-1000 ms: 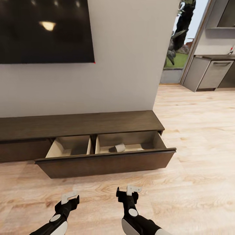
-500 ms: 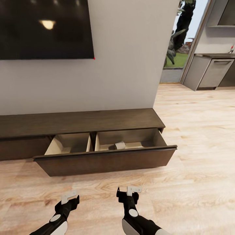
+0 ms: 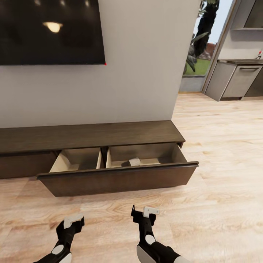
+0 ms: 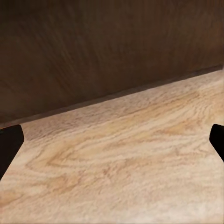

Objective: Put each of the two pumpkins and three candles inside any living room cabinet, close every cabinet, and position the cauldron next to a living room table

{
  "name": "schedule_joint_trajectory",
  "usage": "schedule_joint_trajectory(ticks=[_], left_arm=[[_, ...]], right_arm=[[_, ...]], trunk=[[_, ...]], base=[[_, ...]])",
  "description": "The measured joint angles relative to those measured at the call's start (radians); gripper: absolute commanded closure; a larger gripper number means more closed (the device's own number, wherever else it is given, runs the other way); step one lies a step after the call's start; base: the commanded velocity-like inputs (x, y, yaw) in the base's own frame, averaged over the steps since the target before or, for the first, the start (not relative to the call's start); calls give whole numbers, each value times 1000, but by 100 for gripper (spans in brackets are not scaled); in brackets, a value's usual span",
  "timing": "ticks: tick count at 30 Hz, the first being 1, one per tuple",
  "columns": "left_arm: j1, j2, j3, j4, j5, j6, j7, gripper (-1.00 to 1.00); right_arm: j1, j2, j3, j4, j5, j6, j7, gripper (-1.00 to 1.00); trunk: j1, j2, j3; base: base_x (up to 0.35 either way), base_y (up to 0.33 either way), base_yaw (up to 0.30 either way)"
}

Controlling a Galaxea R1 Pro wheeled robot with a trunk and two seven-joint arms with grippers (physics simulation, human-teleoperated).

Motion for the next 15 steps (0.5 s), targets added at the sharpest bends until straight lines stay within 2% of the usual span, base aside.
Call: schedule_joint_trajectory(ticks=[4,15], left_arm=[[0,0,-3,5,0,-21,0,-100],[-1,0,-4,16,-1,-26,0,-100]], right_arm=[[3,0,0,1,2,-4,0,-100],[18,0,0,2,6,-6,21,-100]], trunk=[[0,0,0],[0,0,0]], base=[[68,0,0],[106,0,0]])
